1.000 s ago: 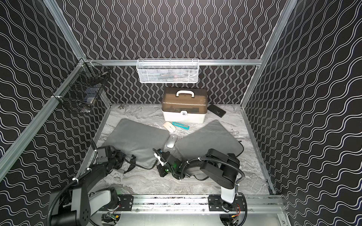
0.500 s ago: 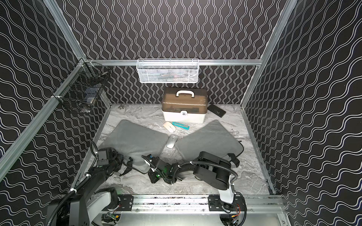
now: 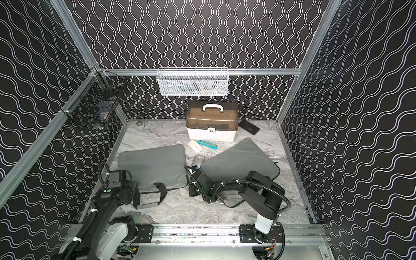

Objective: Put the mouse into the laptop bag
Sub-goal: Unzip the zipper on the zippered laptop bag.

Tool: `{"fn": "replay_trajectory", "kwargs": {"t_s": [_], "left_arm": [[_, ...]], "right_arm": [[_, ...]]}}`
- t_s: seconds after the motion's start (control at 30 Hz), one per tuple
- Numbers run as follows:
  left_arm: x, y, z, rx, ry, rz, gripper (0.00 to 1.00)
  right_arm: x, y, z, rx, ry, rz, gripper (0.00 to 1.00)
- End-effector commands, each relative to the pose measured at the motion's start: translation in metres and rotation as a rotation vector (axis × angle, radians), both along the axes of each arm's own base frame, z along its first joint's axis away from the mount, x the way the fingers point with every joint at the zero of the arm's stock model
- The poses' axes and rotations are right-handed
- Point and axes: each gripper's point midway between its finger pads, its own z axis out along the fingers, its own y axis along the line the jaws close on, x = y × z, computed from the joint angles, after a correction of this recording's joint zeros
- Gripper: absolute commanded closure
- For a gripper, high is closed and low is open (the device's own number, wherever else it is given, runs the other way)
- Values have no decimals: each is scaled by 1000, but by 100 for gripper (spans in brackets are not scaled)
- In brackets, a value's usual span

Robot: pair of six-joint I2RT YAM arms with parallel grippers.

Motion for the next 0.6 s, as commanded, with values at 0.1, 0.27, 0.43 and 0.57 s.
{"fn": "replay_trajectory", "kwargs": {"t_s": [0.1,0.27,0.43,0.57], "left_arm": [[-1,18,-7,90,71,-64,37],[9,20,-15,41,61,-116,28],[12,20,-18,-6,9,-125,21],[16,19,-18,-24,-34,-129,17]], "right_arm": [[18,-34,-13,-98,47,-146,100],[29,-38,-16,-116,79,-204,100],[46,-37,-16,-93,111,-249,100],[63,-27,-15,-80,129,-249,100]]}}
